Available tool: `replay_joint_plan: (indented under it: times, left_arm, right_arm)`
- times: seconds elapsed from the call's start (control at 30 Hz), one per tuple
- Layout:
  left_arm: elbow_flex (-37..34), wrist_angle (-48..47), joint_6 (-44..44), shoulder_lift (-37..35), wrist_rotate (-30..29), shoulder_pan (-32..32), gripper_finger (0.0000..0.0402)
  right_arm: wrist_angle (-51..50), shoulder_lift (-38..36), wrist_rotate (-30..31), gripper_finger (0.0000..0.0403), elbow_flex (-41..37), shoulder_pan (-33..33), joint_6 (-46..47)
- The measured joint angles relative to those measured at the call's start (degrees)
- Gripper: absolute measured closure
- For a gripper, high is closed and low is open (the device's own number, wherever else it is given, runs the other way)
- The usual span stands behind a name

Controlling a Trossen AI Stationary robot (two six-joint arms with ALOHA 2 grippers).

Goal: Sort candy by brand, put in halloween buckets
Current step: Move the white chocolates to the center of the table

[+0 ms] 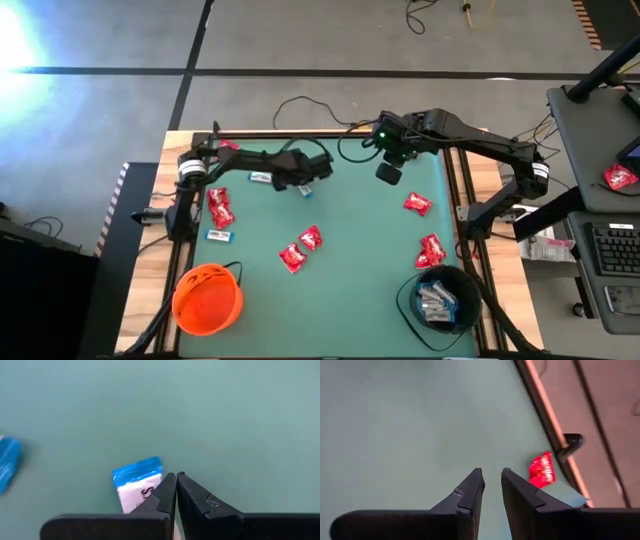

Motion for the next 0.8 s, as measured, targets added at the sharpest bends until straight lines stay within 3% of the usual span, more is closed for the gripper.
replay_joint_plan:
  times: [0.2, 0.37, 0.6, 0.8]
  left_arm:
    - [-0.1, -13.0, -3.0, -4.9, -6.8, 0.5, 0.0402]
    - [-1.1, -23.4, -8.1, -6.8, -10.9, 2.4, 0.0402]
    - [-8.3, -20.1, -11.0, -6.8, -6.4, 6.8, 0.0402]
    - [-15.0, -11.2, -9.4, -7.2, -5.3, 8.9, 0.0402]
  right_arm:
    - [-0.8, -0.1, -7.3, 0.0339, 0.0, 0.1, 0.1]
    - [-0.8, -0.5, -9.5, 0.0339, -0.2, 1.1, 1.3]
    - [-3.4, -1.8, -9.6, 0.0339, -1.4, 5.7, 6.1]
    - [-0.4, -4.2, -9.4, 0.0339, -5.5, 9.6, 11.1]
